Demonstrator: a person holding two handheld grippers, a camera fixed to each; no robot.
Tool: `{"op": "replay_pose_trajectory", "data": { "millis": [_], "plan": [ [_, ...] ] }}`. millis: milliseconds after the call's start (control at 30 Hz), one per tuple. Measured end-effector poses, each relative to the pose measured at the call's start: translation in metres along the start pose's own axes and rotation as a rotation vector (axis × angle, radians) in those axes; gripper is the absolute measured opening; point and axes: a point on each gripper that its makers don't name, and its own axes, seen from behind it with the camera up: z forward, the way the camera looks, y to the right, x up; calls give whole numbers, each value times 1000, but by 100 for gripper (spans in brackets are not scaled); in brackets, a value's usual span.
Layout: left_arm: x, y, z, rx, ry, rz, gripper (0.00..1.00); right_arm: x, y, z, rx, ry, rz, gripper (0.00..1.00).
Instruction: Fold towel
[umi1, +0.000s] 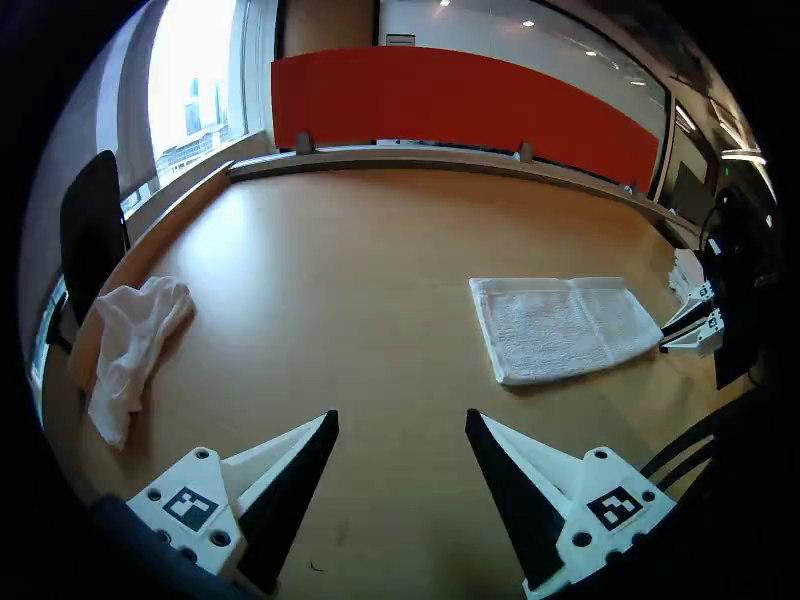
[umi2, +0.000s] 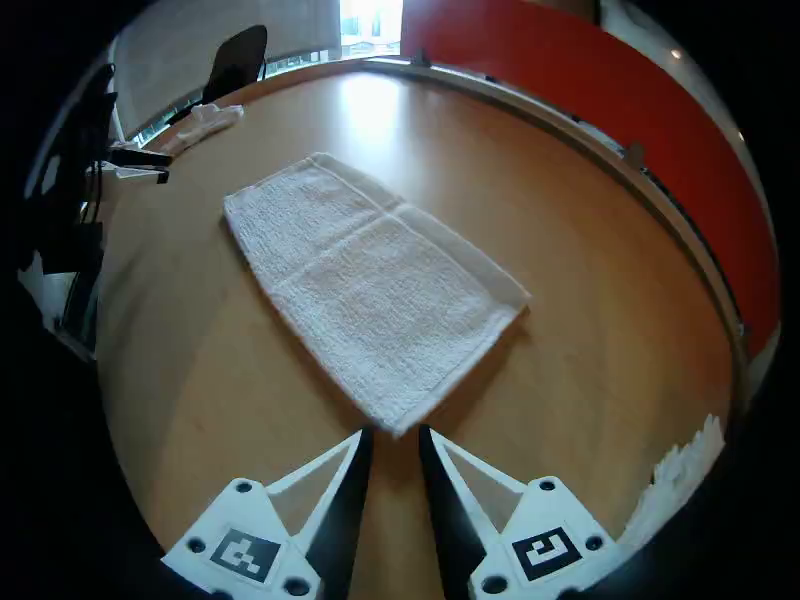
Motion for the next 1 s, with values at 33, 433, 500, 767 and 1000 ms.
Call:
{"op": "replay_pose_trajectory", "data": {
  "millis": [33, 433, 500, 767, 1000],
  "plan": [
    [-1, 0, 0, 1, -1, 0, 94, 1, 0, 0, -1, 2, 2, 32],
    [3, -2, -3, 2, 8, 4, 94, 6, -4, -1, 25, 17, -4, 12],
    [4, -2, -3, 2, 12, 4, 94, 7, -5, -2, 27, 21, -8, 7],
    [10, 1, -3, -7, 26, 9, 94, 11, -4, -8, 10, 33, -12, 4],
    [15, 1, -1, -8, 33, 9, 94, 25, -2, -16, -6, 67, -5, 4]
  ]
}}
